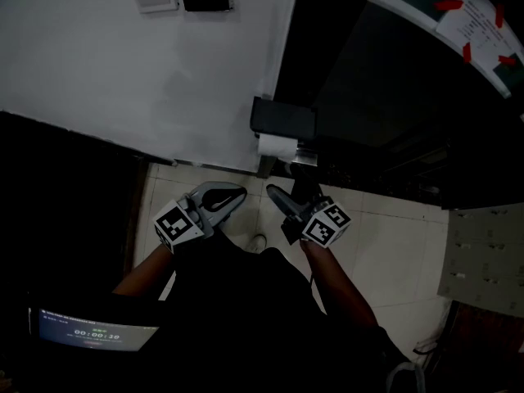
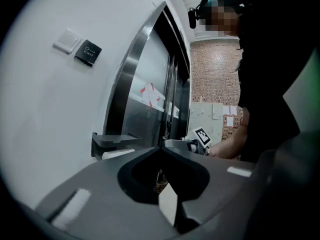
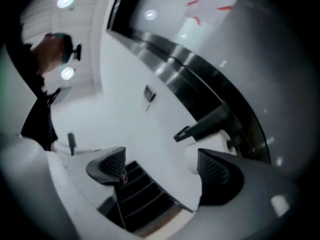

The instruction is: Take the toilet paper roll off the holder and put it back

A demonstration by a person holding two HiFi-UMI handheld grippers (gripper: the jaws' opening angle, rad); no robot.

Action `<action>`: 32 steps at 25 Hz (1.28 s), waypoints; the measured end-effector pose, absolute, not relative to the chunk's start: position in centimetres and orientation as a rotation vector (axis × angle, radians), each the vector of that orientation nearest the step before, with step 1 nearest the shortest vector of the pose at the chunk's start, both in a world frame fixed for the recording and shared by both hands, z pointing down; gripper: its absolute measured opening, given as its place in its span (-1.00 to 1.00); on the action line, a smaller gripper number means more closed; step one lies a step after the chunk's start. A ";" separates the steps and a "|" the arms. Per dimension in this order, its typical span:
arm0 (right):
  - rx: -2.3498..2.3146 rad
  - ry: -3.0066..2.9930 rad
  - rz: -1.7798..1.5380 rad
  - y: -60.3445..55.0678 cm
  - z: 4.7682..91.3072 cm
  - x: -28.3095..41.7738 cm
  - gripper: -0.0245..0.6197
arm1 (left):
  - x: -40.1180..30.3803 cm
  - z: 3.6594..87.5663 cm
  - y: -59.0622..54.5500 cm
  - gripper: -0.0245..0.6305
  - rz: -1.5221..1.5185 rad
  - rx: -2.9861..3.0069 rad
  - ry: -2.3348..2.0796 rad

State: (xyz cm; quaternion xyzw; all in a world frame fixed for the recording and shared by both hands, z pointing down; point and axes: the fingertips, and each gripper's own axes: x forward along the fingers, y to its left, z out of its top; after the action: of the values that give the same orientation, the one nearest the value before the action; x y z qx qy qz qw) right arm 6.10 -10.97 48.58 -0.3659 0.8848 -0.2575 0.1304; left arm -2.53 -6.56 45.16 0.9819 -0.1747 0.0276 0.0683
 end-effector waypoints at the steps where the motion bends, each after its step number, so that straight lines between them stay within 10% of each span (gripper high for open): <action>1: -1.040 2.686 -0.615 -10.5 47.8 5.5 0.48 | -2.5 45.1 -6.5 -0.91 0.086 2.956 -0.527; 9: -0.961 2.950 -0.173 -9.0 44.9 4.4 0.45 | -1.7 45.0 -6.5 -0.91 0.077 2.957 -0.539; 13: -0.926 2.955 -0.114 -7.8 43.8 4.5 -0.86 | -1.6 44.7 -6.6 -0.91 0.077 2.942 -0.542; 14: -0.908 2.959 -0.108 -7.6 43.7 4.5 -0.92 | -1.6 44.8 -6.7 -0.91 0.075 2.945 -0.542; 32: -0.838 3.036 -0.058 -6.6 43.9 2.6 -0.92 | -1.3 44.7 -6.7 -0.91 0.085 2.943 -0.538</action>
State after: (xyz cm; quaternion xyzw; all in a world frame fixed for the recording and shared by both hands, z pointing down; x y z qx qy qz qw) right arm 2.61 -6.56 43.85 -0.2661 0.9638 -0.0184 -0.0041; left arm -1.33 -6.68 44.69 0.9806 -0.1792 0.0283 0.0741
